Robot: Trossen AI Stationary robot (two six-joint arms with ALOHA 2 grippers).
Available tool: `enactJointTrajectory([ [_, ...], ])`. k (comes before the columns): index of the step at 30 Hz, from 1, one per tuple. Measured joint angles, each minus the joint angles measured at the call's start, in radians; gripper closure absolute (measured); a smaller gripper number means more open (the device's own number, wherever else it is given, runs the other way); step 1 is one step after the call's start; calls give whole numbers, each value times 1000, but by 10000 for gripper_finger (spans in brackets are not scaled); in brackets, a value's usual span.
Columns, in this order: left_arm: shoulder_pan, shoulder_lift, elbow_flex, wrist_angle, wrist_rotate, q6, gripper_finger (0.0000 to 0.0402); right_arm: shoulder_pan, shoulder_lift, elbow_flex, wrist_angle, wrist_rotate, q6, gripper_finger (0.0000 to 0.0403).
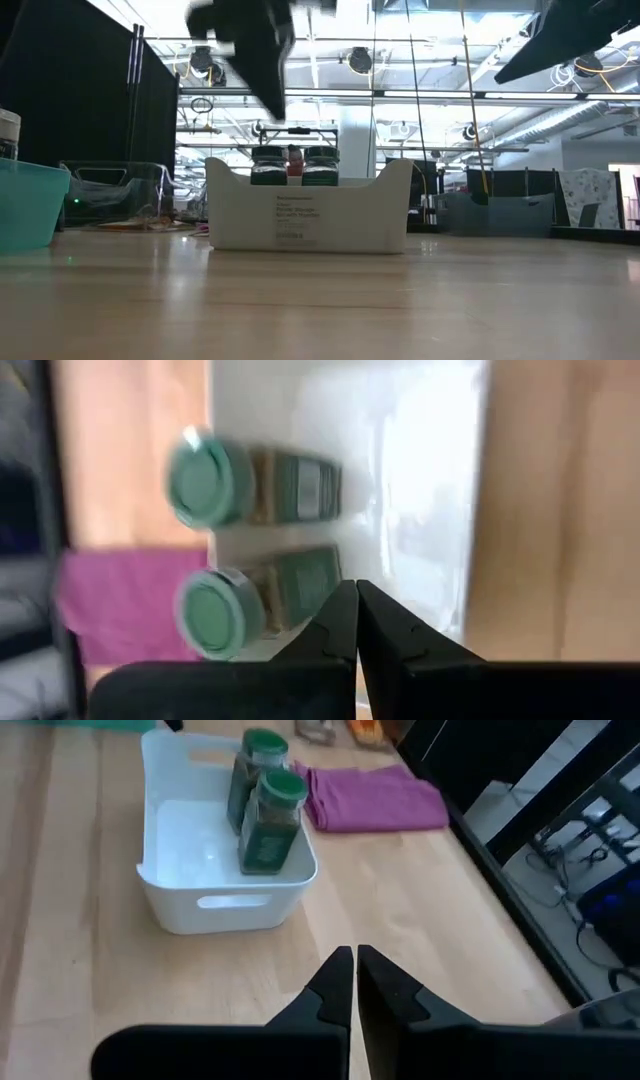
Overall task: Sort spices by type
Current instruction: Put the brown seasoning bottle into the blue bin
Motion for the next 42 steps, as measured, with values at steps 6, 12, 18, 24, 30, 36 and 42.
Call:
enactJointTrajectory([
  [6,-78,-163,-81,323,-76,264,395,82,-102,-5,52,109,-120,403],
  [12,-26,-351,-304,852,202,567,395,74,-217,-65,436,-86,-557,403],
  [18,19,-405,-373,979,264,565,395,62,-239,-70,590,-243,-672,403],
  [24,59,-411,-373,1045,212,617,395,43,-240,35,584,54,-580,403],
  [30,120,-413,-373,1071,183,622,395,43,-171,316,229,25,-348,403],
  [36,137,-413,-373,1069,91,619,395,29,56,667,-520,-154,246,403],
  [42,78,-462,-373,934,-80,562,395,23,217,760,-863,-568,625,403],
])
